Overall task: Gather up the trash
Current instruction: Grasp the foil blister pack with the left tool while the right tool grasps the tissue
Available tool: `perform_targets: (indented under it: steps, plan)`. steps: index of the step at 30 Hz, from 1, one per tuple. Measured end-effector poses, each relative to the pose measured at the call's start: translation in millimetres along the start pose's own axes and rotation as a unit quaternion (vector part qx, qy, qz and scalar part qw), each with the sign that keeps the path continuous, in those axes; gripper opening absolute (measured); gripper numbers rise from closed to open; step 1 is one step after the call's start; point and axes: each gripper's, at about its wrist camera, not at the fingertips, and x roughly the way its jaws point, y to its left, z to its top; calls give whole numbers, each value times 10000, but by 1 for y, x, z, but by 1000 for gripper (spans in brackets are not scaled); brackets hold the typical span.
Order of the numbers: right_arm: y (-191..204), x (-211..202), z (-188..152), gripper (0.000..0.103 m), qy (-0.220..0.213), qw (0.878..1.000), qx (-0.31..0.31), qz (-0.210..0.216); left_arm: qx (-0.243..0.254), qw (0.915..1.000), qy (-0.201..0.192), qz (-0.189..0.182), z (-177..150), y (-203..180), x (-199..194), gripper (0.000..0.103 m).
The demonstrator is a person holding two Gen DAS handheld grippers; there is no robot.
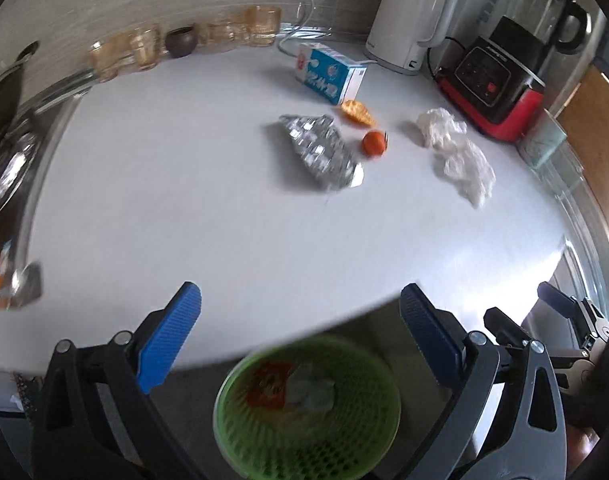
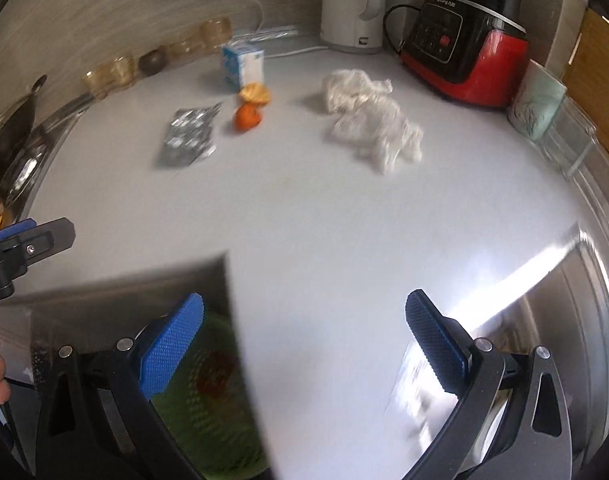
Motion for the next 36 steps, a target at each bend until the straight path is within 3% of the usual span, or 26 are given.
perform_targets:
  steps: [9, 18, 26, 32, 34, 36]
  plan:
    - [-48, 60, 74, 101, -209, 9997, -94, 51, -255, 9993, 100, 269, 73, -26, 77, 95]
    - [-75, 102, 115, 101, -247, 9991, -291, 205, -438, 9965, 307, 635, 98, -29, 123, 95]
    - [-81, 126, 124, 101, -183, 9973, -502, 511, -501, 9942, 401, 859, 113, -31, 146, 94]
    - [-85, 133, 126, 100, -250, 9962, -533, 646, -514, 9933, 357, 968, 112, -32, 149, 86]
    - [-86, 134, 125, 100, -265, 9960, -541, 663, -482, 9937, 328, 955, 112, -33, 148, 78]
    - [-87, 134, 124, 91, -263, 9957, -551, 694, -429, 9943, 288, 928, 112, -36, 146, 69]
